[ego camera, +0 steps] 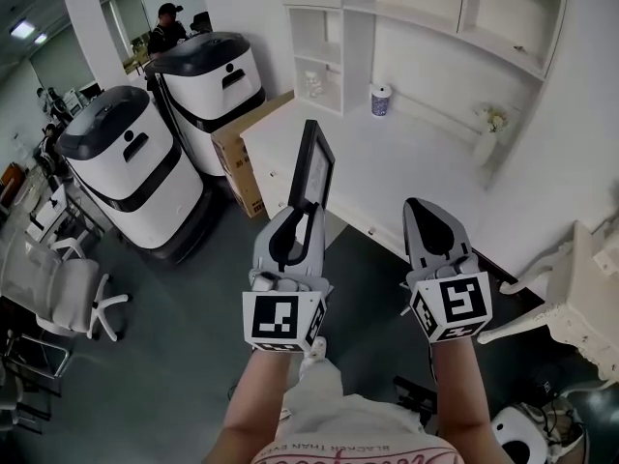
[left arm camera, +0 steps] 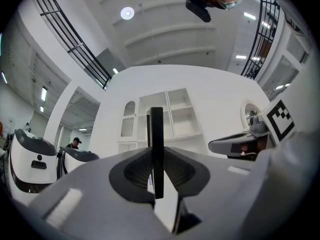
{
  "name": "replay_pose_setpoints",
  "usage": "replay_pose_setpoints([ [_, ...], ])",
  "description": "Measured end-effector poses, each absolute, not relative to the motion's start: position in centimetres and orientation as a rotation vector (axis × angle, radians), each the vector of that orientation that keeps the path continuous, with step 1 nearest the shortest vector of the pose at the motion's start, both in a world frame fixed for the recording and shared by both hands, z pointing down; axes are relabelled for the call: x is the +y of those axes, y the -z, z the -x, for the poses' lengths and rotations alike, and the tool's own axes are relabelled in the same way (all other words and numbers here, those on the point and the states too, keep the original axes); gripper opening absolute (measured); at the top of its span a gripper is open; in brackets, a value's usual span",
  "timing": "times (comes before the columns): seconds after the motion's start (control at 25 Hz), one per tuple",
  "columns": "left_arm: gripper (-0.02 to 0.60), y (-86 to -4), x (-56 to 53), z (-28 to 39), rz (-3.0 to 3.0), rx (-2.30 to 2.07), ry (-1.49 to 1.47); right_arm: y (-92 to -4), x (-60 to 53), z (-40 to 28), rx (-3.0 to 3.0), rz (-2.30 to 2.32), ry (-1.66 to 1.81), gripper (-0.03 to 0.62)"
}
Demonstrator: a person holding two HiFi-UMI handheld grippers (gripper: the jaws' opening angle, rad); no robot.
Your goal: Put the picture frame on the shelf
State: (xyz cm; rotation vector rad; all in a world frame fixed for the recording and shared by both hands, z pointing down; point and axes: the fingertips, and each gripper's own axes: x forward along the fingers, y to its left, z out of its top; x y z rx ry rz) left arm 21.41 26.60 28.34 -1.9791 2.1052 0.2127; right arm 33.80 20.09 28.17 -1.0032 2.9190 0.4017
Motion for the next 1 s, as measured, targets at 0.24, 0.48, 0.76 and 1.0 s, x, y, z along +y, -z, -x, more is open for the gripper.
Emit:
replay_pose_setpoints([
  [0.24,0.069,-27.6,21.2,-16.5,1.992,2.092,-0.193,-27.8,15.7,-28.9,2.934,1.002,-0.419,0.008],
  [0.48,0.069,-26.7,16.9,-10.6,1.988,2.075,-0.191,-27.2,11.4,-24.1,2.923,1.047,-0.423,0.008],
  [0.76,0.069,-26.2,13.3,-4.5,2.02,2.047,-0.206,-26.9,8.7,-19.3,2.903,1.117,-0.456,0.008],
  [1.0,0.069,-26.4,11.9,-2.4,2.041,2.027,-0.204,-27.5,7.9,-18.3,2.908,1.173,-0.454,0.008],
])
